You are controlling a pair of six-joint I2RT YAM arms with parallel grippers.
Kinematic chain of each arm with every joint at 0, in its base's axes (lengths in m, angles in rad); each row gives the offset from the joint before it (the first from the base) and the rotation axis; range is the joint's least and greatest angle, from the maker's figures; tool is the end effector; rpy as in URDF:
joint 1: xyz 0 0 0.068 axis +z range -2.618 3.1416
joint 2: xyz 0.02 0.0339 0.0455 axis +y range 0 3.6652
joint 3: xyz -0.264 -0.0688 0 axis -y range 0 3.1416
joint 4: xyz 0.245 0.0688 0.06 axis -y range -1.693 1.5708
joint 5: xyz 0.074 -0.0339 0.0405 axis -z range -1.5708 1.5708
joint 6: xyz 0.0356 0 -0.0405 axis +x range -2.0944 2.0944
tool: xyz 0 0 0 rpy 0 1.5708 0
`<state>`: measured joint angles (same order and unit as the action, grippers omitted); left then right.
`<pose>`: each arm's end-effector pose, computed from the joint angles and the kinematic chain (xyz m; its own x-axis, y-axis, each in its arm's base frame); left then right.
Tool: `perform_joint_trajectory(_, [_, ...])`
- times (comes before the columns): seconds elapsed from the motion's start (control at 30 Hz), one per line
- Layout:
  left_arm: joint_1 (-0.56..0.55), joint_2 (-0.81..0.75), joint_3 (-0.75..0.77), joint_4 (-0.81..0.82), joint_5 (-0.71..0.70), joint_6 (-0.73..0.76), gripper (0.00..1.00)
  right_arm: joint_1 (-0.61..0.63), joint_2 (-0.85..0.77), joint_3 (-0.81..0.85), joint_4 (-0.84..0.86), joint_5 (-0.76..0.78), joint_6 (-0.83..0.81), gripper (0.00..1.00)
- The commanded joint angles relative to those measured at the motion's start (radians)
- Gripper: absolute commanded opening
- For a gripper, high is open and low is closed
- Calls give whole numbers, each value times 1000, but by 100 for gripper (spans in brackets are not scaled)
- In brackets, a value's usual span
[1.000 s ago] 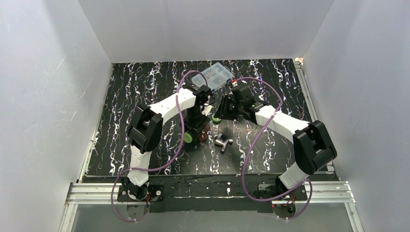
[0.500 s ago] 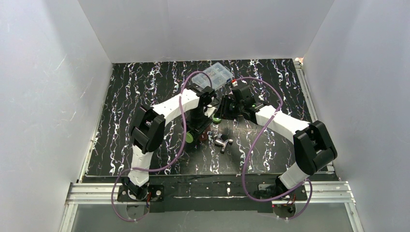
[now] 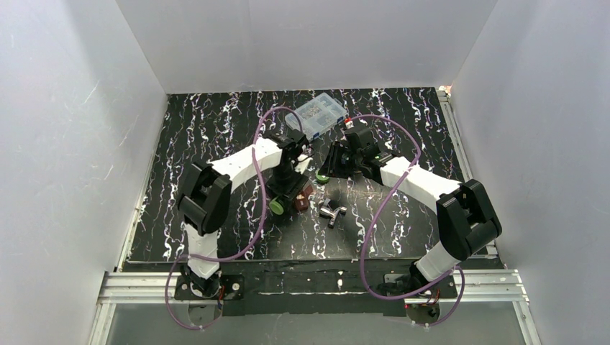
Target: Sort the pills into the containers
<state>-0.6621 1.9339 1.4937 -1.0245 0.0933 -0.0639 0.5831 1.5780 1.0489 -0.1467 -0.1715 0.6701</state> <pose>0.2918 -0.2317 0.2013 -0.8223 0.5603 -0.0998 0.5685 0.8167 -0.0992 0.2878 0.1971 0.2374 -0.8152 0.1954 -0.5452 -0.1880 0.8011 0.5682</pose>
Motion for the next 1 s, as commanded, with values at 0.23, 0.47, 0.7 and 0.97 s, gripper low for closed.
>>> perform_joint_trajectory(0.23, [25,-173,-120,191,69,-35,0,13,-14,49,-17,7,-35,38])
perform_joint_trajectory(0.47, [58,-396,-357,509,106,-79,0,29,21,150,-130,56,-84,40])
perform_joint_trajectory(0.7, [85,-665,-639,887,188,-96,0,34,76,270,-248,80,-124,44])
perform_joint_trajectory(0.97, [85,-970,-959,1388,223,-68,0,40,174,430,-413,124,-179,64])
